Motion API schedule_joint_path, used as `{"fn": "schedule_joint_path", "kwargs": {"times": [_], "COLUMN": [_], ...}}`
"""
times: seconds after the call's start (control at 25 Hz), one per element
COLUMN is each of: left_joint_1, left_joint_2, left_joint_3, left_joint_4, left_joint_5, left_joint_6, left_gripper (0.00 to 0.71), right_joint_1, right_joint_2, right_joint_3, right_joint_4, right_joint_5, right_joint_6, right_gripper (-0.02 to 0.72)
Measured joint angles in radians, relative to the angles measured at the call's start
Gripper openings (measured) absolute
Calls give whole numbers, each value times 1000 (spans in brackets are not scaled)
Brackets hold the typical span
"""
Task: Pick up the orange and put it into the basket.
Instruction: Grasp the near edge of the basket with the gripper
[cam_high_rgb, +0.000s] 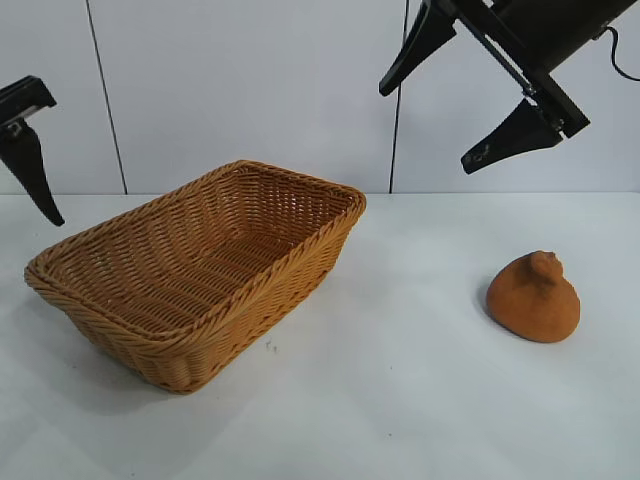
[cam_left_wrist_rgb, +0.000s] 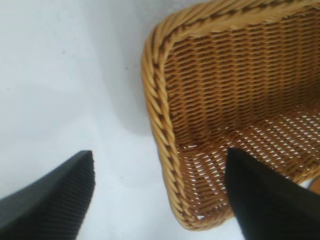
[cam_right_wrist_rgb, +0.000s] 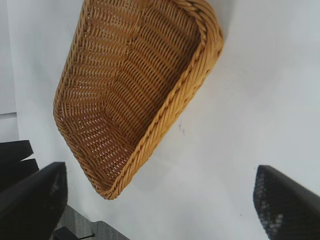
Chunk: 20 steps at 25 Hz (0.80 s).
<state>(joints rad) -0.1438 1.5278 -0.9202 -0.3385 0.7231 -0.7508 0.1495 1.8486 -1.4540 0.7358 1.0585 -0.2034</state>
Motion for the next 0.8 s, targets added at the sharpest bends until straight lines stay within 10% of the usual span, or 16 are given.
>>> {"fn": "schedule_joint_path", "kwargs": {"times": [0.4, 0.8], "left_joint_1": [-133, -148], "left_joint_2": [43, 248], "left_joint_3": [7, 10], "left_joint_4": [89, 124], "left_joint_5": [-110, -273], "left_joint_6": [-257, -322], "left_gripper": [520, 520], "right_joint_1": [0, 0], "right_joint_2": [0, 0], "right_joint_3": [0, 0], "right_joint_4": [7, 10], "right_joint_5": [0, 0], "right_joint_6": [0, 0], "right_gripper": [694, 694]}}
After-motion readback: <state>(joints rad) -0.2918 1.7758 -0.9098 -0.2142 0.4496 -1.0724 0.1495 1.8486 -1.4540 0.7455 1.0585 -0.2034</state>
